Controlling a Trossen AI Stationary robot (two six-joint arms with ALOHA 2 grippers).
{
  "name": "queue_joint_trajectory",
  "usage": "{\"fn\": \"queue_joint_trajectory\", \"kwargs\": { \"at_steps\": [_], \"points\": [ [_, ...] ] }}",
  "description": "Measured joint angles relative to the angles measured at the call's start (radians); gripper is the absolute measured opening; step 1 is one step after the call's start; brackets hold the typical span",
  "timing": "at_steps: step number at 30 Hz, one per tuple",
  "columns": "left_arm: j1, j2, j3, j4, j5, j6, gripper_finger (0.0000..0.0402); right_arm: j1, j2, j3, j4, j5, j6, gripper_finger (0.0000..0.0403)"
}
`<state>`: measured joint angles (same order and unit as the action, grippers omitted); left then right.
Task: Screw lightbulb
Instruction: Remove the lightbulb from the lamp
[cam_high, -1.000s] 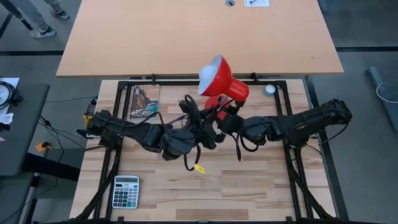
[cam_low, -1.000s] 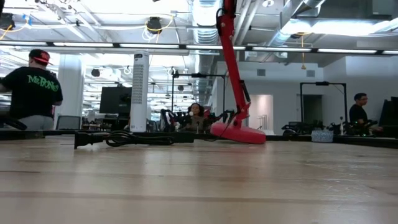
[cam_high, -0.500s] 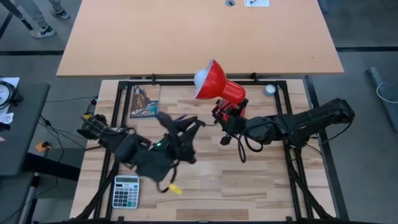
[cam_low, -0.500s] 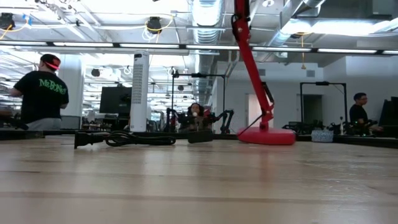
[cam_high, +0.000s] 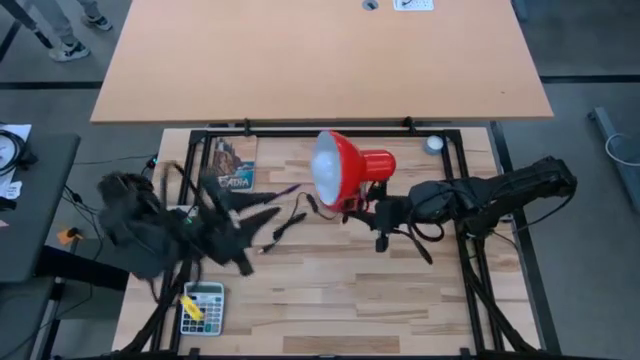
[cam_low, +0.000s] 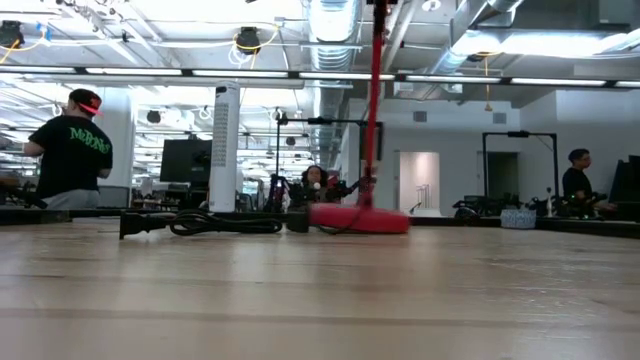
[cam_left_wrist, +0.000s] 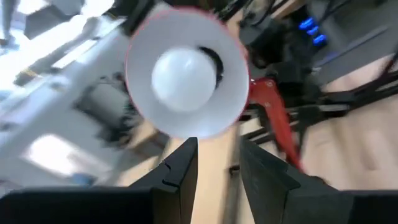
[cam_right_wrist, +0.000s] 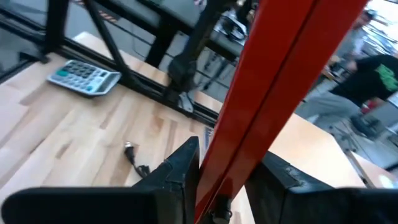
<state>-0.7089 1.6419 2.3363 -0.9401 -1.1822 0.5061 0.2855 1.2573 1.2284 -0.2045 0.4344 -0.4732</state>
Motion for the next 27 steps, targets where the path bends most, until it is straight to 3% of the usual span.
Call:
{"fn": "queue_joint_trajectory", "kwargs": {
  "at_steps": [5,10,15,20,27],
  "points": [
    [0.078,-0.068,0.000,-0.149,0.216,-0.179,0.0109,-0.007,-0.008,0.001,-0.041,-0.094,-0.022,0.0113],
    [0.184,-0.069,-0.007,-0.255,0.266,-0.259,0.0109,-0.013,-0.017,0.003,-0.066,-0.152,-0.025,0.0113],
    [0.333,-0.071,-0.110,-0.322,0.350,-0.234,0.0110,-0.014,-0.035,0.003,-0.083,-0.172,-0.029,0.0113],
    [0.520,-0.071,-0.313,-0.275,0.633,-0.242,0.0110,-0.013,-0.066,0.003,-0.097,-0.182,-0.015,0.0113],
    [0.736,-0.069,-0.688,0.010,0.714,-0.214,0.0110,-0.012,-0.090,0.003,-0.128,-0.204,0.006,0.0113]
  ]
}}
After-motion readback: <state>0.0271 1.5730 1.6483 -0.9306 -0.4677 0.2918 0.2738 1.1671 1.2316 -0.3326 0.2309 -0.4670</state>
